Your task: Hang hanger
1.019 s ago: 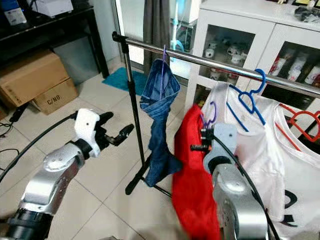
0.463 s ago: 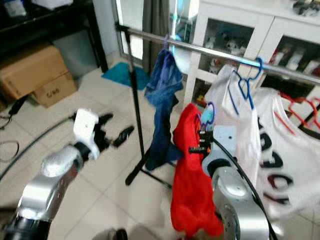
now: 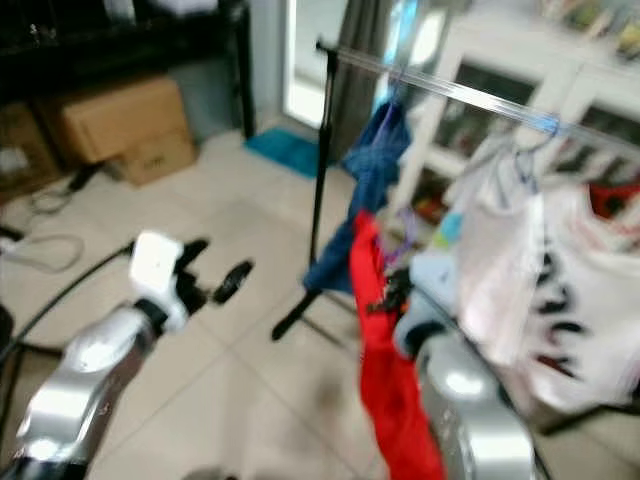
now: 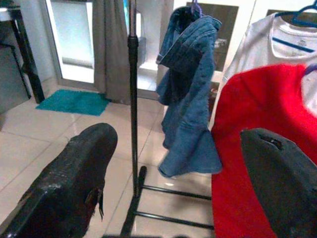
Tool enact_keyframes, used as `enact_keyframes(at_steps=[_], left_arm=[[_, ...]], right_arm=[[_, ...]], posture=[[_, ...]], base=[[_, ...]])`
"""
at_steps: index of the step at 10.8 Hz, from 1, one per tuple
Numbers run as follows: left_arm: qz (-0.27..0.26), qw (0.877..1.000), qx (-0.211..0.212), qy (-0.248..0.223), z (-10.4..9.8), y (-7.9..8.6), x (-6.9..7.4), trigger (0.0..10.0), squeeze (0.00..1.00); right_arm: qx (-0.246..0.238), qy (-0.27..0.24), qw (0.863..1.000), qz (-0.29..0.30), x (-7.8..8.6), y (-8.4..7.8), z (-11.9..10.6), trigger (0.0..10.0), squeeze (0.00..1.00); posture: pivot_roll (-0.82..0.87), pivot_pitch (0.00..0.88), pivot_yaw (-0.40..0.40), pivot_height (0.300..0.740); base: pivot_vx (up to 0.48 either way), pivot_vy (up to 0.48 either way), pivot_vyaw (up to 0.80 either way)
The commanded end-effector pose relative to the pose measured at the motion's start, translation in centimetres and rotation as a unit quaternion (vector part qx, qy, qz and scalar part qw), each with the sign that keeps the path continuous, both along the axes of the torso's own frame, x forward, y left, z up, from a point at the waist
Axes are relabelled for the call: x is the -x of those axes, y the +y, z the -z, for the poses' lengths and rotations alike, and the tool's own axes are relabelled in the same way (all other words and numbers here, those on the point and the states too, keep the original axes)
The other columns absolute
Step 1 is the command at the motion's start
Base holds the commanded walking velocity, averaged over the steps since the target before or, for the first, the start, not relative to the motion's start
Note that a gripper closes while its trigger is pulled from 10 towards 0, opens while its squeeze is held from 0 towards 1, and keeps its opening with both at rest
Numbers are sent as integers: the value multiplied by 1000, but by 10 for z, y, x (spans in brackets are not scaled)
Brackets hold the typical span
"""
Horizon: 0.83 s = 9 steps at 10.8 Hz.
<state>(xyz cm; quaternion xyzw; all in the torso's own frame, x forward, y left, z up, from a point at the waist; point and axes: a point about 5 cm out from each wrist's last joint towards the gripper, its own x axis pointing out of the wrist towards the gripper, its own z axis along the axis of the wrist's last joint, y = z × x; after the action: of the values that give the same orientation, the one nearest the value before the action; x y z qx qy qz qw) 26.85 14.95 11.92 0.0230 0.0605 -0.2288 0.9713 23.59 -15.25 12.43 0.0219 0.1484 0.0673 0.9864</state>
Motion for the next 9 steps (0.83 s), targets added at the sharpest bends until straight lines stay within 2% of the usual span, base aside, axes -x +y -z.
enact_keyframes(at_steps=[1, 3, 5, 6, 7, 8, 9], left_arm=[[6, 1000, 8, -14, -8, -6, 0, 10000, 0], [4, 1000, 2, -13, -10, -3, 4, 10000, 0], [9, 1000, 0, -8, -7, -4, 6, 10000, 0], [17, 1000, -19, -9, -5, -7, 3, 10000, 0], [30, 999, -28, -15, -7, -12, -2, 10000, 0], [36, 999, -15, -9, -6, -16, -6, 10000, 0], [50, 999, -4, -11, -9, -22, -14, 10000, 0]], right_arm=[[3, -14, 1000, 8, -3, -5, -6, 0, 0], [-4, -11, 1000, -5, -8, 2, -4, 0, 0], [0, -6, 1000, 0, -5, 0, -1, 0, 0], [2, -7, 1000, 6, -5, -1, -2, 0, 0], [3, -21, 1000, 3, -8, 0, -8, 0, 0], [10, -35, 999, -5, -11, 2, -13, 0, 0], [20, -54, 998, -17, -15, 2, -23, 235, 0]], posture=[[-131, 0, -44, 740], [-104, 0, -47, 740], [-124, 0, -33, 740], [-147, 0, -23, 740], [-176, 0, 0, 740], [-193, 0, 15, 740], [-209, 0, 28, 740]], base=[[0, 0, 0], [0, 480, -644], [0, 480, -694], [0, 0, 0], [0, -480, 0], [0, -480, 0], [0, 0, 0]])
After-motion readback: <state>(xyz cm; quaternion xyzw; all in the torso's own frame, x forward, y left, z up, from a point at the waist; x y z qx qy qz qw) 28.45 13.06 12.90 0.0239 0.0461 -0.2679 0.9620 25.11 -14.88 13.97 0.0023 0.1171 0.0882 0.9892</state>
